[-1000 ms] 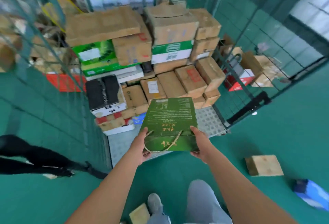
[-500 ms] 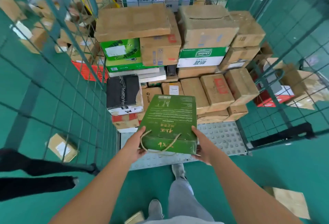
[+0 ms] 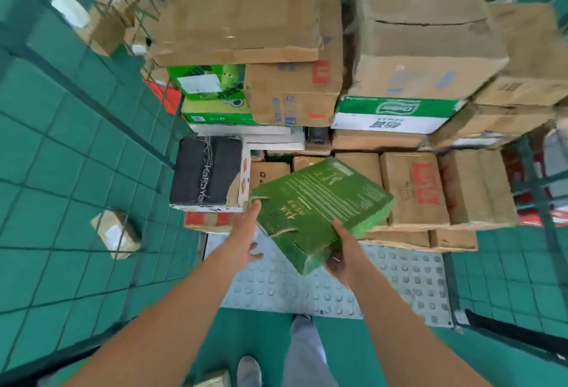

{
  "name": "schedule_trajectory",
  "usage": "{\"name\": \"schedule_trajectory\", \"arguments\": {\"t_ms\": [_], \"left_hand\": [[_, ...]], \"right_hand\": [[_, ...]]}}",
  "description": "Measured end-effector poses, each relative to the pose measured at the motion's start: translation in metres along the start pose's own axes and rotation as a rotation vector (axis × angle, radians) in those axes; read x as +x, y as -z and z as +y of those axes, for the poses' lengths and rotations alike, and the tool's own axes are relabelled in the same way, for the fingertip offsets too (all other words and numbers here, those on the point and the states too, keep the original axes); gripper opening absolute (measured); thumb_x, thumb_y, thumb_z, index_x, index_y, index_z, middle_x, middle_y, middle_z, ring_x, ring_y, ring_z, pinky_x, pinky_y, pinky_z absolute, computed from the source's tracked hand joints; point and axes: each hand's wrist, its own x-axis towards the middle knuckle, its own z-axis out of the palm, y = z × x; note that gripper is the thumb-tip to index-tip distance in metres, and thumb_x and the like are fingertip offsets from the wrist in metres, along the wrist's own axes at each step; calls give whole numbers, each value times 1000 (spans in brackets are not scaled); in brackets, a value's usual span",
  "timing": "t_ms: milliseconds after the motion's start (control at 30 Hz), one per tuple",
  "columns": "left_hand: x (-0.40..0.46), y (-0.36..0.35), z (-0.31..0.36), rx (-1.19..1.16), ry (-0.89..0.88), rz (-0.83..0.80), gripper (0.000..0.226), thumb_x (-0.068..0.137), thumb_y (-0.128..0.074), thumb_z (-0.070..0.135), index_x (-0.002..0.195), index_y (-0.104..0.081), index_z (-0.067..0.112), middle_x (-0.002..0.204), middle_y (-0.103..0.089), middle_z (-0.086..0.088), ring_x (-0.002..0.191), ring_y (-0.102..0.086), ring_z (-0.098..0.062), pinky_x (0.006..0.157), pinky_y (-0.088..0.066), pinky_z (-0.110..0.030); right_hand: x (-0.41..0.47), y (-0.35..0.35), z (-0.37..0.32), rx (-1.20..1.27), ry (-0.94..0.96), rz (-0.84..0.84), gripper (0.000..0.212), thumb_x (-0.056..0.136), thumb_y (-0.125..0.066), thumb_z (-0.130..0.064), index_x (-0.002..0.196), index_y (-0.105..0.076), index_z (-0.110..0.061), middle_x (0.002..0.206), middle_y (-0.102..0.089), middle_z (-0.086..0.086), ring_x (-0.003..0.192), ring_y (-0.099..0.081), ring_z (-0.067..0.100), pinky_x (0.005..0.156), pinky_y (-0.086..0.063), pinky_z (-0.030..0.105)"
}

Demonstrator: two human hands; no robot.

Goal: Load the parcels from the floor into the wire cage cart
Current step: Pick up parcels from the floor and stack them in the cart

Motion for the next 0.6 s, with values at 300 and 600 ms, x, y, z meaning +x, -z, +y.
{"name": "schedule_trajectory", "arguments": {"t_ms": [300,600], "left_hand": [[99,-37,5,-20,142,-5,56,98,-57,61,141,-42,30,139,-48,-7,107,-65,-33,94,-59,-46],[193,-29,16,-199,191,146,22,106,-53,37,115,-60,17,109,-70,-7,105,-66,-22,96,-54,-39]], "right_hand": [[117,-83,-19,117,-82,-81,43,92,-73,-43,119,-60,-12,117,-59,9,114,-63,34,89,-59,43],[195,-134,13,-274,-236,-196,65,86,-73,-58,128,-56,-12,130,-59,1,97,-63,19,82,-56,32]]}}
